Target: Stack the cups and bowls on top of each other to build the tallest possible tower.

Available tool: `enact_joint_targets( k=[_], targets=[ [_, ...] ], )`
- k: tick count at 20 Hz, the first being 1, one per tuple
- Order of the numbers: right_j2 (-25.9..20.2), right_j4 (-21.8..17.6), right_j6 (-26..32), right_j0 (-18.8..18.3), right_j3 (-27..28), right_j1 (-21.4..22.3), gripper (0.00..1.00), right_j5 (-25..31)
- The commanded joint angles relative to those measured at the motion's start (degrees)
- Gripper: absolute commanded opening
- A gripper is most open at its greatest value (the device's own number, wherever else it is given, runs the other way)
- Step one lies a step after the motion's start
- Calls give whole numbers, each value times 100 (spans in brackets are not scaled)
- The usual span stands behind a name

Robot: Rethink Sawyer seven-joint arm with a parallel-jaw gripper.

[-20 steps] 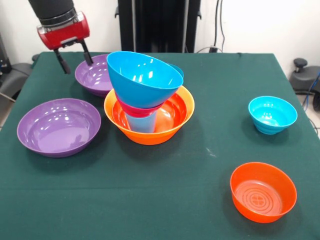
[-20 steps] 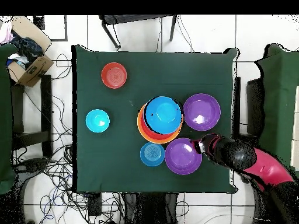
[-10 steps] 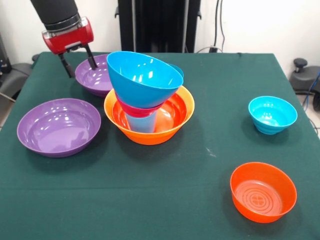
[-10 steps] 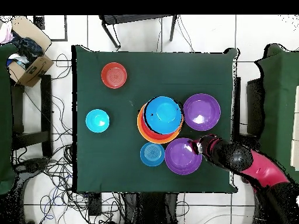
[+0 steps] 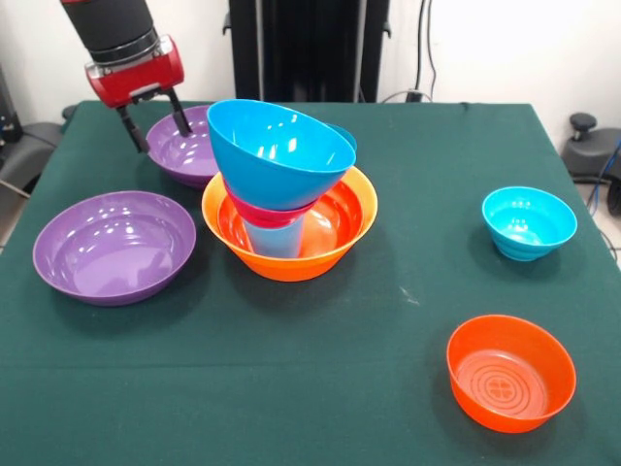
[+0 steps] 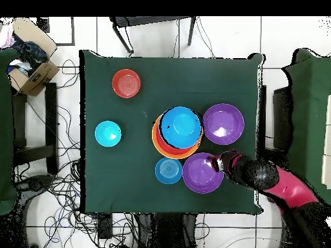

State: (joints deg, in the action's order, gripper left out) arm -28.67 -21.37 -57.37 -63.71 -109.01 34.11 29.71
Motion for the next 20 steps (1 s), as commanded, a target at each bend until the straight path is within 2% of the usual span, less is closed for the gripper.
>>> enact_joint_targets(
  k=[1,6,12,20],
  targets=[
    [192,-81,-758,254,267,-296,100,-197],
    [226,-193,-586,279,394,-160,100,-23],
    [326,-349,-427,374,584,-207,100,86],
    [574,-537,-286,594,793,-32,100,348]
  ],
)
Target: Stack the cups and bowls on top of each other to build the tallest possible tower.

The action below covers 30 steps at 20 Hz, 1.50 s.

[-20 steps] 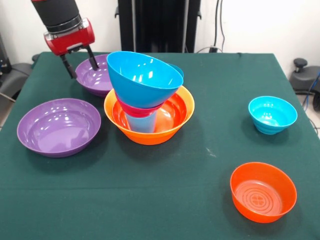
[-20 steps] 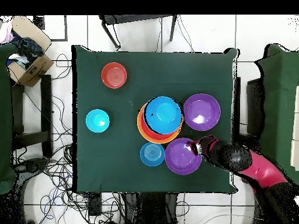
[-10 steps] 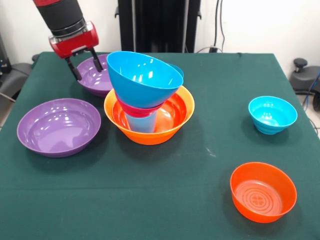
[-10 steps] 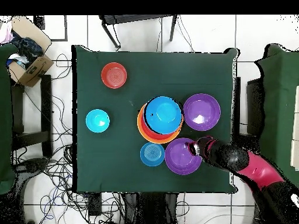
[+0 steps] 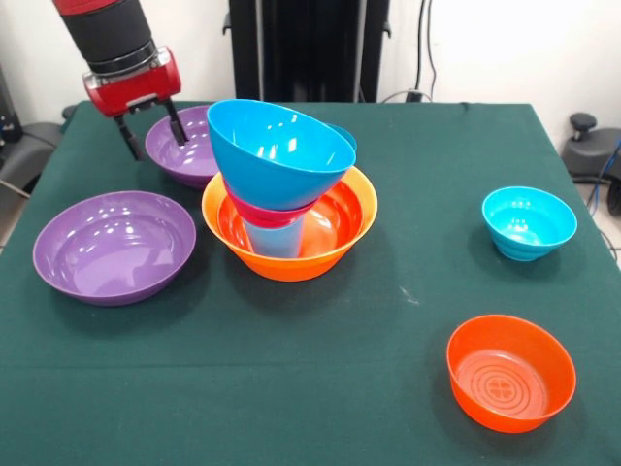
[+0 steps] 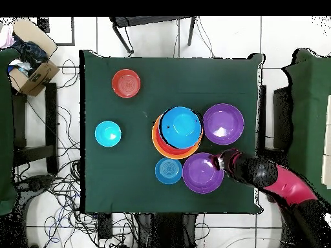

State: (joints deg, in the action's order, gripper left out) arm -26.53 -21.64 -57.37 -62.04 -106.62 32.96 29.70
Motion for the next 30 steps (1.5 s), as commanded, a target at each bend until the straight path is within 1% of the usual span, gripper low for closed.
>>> enact_joint_targets(
  k=[1,5,10,22,30],
  targets=[
    [396,-530,-281,441,568,67,100,359],
    [468,-569,-252,433,574,-91,100,259],
    [519,-537,-362,426,518,-269,100,102],
    [689,-682,-221,289,607,-690,100,-59],
    [685,-761,-225,341,685,-744,100,-92]
  ],
)
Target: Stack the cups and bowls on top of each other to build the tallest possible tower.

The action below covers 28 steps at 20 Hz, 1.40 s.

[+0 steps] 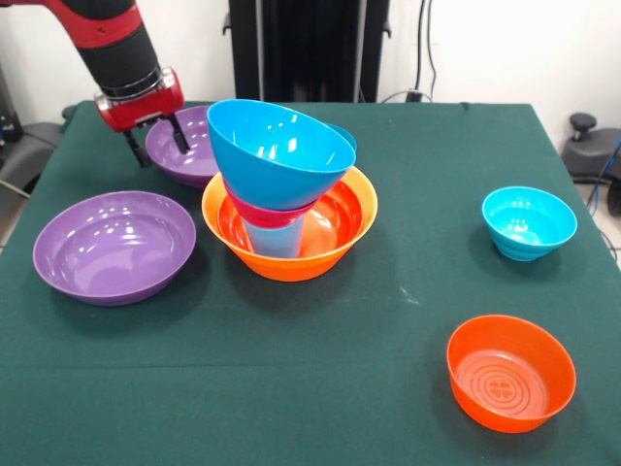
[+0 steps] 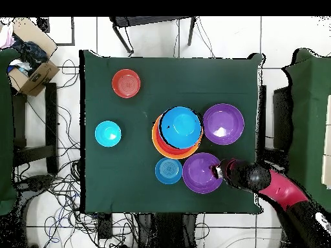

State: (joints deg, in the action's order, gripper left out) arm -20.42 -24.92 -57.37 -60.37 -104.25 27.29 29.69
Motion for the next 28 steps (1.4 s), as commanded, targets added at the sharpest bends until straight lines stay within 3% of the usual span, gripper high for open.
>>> enact_joint_targets(
  k=[1,10,28],
  targets=[
    [67,-445,-215,167,446,-178,100,-102],
    [73,-560,-227,172,427,-183,100,-179],
    [18,-713,-103,53,723,-628,100,-262]
  ],
)
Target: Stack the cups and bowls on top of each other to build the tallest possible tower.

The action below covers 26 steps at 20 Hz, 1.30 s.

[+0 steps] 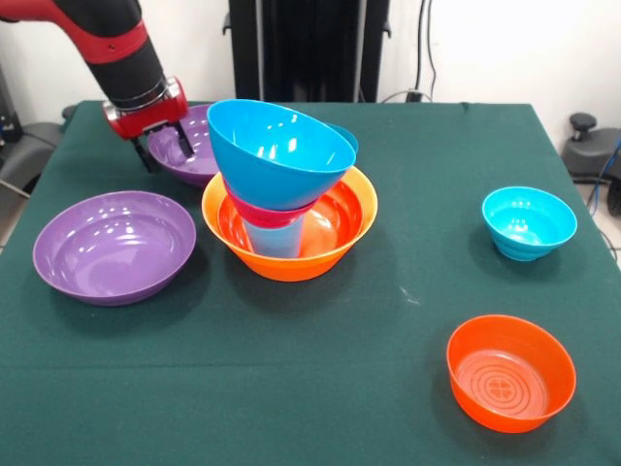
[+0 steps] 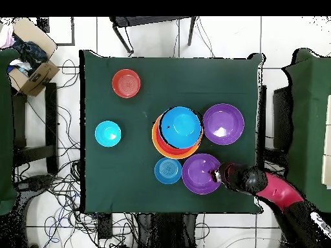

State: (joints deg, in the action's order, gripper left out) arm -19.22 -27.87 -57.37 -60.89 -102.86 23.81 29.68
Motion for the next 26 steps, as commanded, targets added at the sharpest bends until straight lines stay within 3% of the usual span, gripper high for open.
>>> enact_joint_targets(
  k=[1,7,8,10,12,16,26],
  targets=[
    [-109,-425,-101,99,587,-290,100,-258],
    [-263,-449,16,-38,472,-300,100,-322],
    [-167,-483,25,32,502,-267,0,-186],
    [-285,-364,-56,-79,397,-207,0,-302],
    [-362,-456,226,-93,363,-46,0,-106],
    [-164,-588,261,14,327,372,0,183],
    [-171,-444,508,65,214,1190,0,1089]
  ],
)
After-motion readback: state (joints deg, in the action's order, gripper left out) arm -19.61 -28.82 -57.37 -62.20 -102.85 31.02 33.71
